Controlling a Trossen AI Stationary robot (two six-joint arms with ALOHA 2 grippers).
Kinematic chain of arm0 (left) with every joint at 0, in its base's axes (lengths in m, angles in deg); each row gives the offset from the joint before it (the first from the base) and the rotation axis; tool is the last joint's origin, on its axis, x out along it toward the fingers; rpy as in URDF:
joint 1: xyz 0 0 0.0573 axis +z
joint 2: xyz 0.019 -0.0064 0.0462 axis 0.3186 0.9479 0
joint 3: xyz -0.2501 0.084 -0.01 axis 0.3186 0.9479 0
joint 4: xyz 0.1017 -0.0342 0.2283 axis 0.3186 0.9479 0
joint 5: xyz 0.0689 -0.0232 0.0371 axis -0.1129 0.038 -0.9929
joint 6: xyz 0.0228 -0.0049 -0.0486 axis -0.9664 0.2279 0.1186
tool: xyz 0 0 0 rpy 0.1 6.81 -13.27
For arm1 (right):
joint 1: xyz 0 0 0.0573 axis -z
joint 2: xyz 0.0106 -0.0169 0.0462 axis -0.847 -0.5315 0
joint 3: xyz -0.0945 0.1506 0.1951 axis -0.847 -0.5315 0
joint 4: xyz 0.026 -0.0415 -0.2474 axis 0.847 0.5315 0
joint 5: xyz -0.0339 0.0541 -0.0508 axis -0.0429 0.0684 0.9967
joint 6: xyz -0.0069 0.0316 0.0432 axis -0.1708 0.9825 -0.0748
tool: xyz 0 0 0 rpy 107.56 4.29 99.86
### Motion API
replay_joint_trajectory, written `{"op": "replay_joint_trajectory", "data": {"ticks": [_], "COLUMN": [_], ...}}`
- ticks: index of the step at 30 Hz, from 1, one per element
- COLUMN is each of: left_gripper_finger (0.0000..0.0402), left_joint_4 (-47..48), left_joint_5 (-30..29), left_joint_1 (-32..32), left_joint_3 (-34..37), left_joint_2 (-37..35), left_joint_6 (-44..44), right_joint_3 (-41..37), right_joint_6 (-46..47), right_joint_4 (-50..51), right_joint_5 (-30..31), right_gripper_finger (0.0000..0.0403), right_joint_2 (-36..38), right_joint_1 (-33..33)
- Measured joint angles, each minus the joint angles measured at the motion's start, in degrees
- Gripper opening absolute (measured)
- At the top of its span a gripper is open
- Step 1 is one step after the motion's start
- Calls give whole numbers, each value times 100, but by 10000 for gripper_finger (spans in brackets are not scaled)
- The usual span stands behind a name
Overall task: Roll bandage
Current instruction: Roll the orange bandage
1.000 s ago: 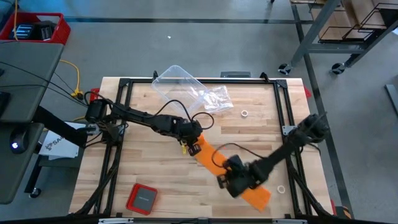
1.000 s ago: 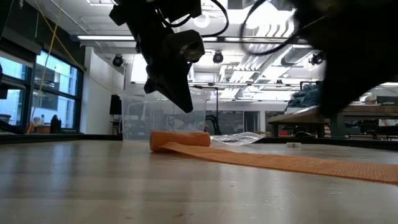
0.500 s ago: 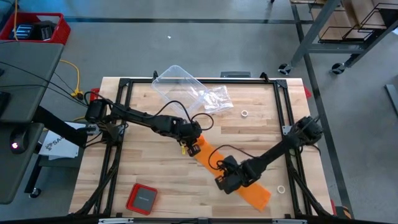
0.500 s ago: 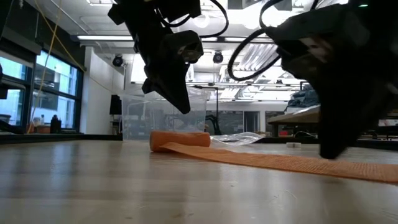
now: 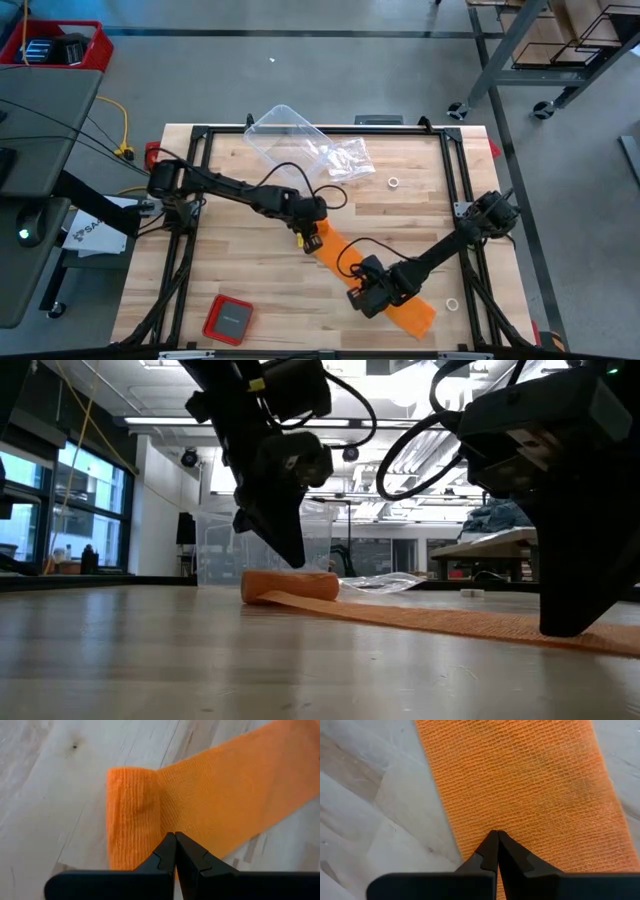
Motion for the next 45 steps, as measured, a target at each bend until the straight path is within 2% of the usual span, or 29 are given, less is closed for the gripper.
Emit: {"op": "replay_joint_trajectory", "data": {"ticks": [9, 23, 31, 39, 45], "left_gripper_finger": [0, 0, 0, 0, 0], "left_joint_4": [21, 435, 629, 760, 927], "left_joint_5": [55, -222, -588, -778, -1130], "left_joint_1": [163, 318, 379, 503, 639], "left_joint_3": [0, 242, 295, 302, 328], "left_joint_2": [171, 139, 81, 38, -237], "left_joint_6": [-213, -508, 289, 1496, 1928], "right_joint_3": [-2, -2, -7, -9, -11], "right_joint_6": [158, 1733, 2293, 2300, 2294], "right_joint_4": [-128, 214, 263, 185, 161], "right_joint_5": [-96, -20, -21, -73, -72], "right_gripper_finger": [0, 0, 0, 0, 0], "right_joint_2": [-7, -7, -7, -8, -11], "right_joint_1": [-113, -989, -1260, -1307, -1307]}}
